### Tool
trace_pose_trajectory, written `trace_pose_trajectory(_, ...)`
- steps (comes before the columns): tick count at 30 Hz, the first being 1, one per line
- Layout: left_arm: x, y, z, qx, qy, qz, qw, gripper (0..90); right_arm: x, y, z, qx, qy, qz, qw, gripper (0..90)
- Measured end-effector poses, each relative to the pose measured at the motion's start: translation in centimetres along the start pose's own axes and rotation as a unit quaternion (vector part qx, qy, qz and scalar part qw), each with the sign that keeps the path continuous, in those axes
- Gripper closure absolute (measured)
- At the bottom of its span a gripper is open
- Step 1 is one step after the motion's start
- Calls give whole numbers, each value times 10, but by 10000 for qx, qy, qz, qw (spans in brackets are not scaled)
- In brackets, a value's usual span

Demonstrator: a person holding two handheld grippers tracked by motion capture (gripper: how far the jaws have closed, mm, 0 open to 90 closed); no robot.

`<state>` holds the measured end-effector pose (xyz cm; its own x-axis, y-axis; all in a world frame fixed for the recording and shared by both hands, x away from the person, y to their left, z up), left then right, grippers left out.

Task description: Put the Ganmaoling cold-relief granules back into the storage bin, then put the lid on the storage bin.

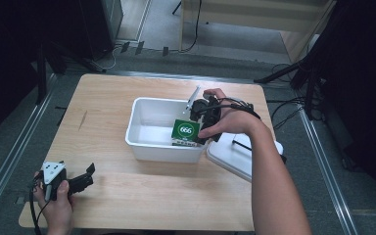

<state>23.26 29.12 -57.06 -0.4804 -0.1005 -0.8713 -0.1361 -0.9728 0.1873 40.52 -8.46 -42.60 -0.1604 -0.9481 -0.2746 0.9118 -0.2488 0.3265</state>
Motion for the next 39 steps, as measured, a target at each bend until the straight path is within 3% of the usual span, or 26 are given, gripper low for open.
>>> trace_pose_trajectory(4, 0, 0, 0, -1, -3, 13, 10000, 0, 12, 3, 16, 79, 125, -92, 9998, 0)
trace_pose_trajectory(8, 0, 0, 0, -13, -6, 4, 10000, 0, 24, 5, 27, 155, 77, -176, 9997, 0)
trace_pose_trajectory(14, 0, 0, 0, 4, 1, 15, 10000, 0, 42, 8, 35, 284, 10, -227, 9993, 0)
trace_pose_trajectory(17, 0, 0, 0, 8, 5, 18, 10000, 0, 56, 7, 40, 321, 43, -362, 9988, 0)
trace_pose_trajectory(30, 0, 0, 0, 1, -35, 29, 10000, 0, 103, 9, 36, 393, -198, -604, 9972, 1)
trace_pose_trajectory(35, 0, 0, 0, 1, -31, 16, 10000, 0, 119, 10, 33, 462, -153, -727, 9962, 130)
trace_pose_trajectory(39, 0, 0, 0, 2, -28, 30, 10000, 0, 130, 8, 28, 406, -238, -787, 9958, 173)
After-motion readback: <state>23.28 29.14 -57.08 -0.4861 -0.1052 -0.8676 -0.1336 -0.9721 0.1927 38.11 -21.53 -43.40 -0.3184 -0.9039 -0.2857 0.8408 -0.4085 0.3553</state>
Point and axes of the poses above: each handheld gripper's, and its own axes: z roughly backward along the jaws, x roughly out of its underside, y roughly to its right, the point moved 4 cm from there along -z, roughly forward along the jaws, and after that the axes turned 9 degrees about x, right-handed, at the moved point
